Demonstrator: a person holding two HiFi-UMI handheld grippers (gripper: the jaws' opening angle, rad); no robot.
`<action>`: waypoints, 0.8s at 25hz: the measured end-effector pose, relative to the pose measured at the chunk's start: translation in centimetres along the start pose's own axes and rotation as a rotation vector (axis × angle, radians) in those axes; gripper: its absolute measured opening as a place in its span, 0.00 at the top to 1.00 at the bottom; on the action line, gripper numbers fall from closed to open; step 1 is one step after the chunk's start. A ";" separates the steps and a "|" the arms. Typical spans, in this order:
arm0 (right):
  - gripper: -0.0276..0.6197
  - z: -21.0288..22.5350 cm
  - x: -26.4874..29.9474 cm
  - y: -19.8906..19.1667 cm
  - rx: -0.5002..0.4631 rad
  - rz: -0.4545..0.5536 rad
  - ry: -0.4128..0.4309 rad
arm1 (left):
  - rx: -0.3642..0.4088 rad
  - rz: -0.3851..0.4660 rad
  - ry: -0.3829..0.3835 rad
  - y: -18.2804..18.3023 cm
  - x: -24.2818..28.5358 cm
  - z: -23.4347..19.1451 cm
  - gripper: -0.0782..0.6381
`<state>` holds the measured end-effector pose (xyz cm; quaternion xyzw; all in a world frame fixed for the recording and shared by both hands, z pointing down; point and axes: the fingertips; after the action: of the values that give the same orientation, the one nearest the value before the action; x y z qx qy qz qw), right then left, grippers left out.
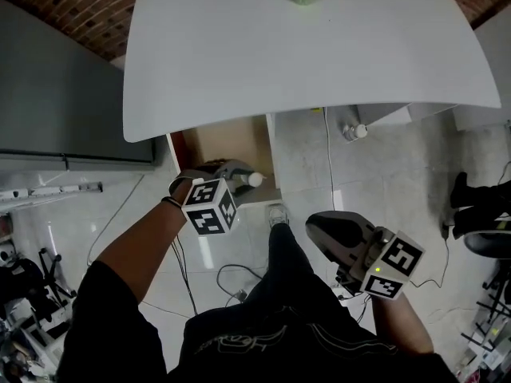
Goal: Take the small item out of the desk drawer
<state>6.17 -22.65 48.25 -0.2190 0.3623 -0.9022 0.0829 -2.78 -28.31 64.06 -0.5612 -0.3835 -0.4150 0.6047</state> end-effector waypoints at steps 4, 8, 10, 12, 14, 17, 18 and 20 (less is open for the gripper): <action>0.87 -2.6 -0.7 1.7 -0.059 0.027 -0.006 | -0.099 0.056 0.014 0.9 -4.5 1.1 0.70; 0.87 -5.7 -1.6 3.2 -0.112 0.044 -0.011 | -0.193 0.142 0.018 2.5 -9.5 3.0 0.70; 0.87 -7.2 -2.4 3.6 -0.136 0.053 -0.020 | -0.235 0.191 0.019 3.7 -12.0 4.1 0.70; 0.87 -8.5 -3.2 3.7 -0.154 0.058 -0.036 | -0.304 0.260 0.015 5.2 -14.7 5.1 0.70; 0.87 -9.9 -3.8 3.8 -0.169 0.062 -0.047 | -0.393 0.342 -0.001 6.7 -17.6 6.1 0.70; 0.87 -11.9 -4.3 4.6 -0.202 0.073 -0.056 | -0.478 0.405 0.014 8.5 -21.7 7.1 0.70; 0.87 -12.6 -4.5 4.9 -0.217 0.079 -0.058 | -0.492 0.413 0.030 8.9 -22.8 7.5 0.70; 0.87 -14.3 -4.9 5.3 -0.247 0.091 -0.060 | -0.521 0.431 0.058 9.5 -24.8 8.6 0.70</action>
<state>3.97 -16.16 33.79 -0.2375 0.4777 -0.8390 0.1071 -2.86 -17.67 38.21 -0.7530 -0.1198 -0.3776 0.5254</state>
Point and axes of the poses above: the fingertips, and each gripper's own axes: x forward along the fingers, z to its right, y out of its top, and after that the axes turned 7 degrees about -z, right-handed
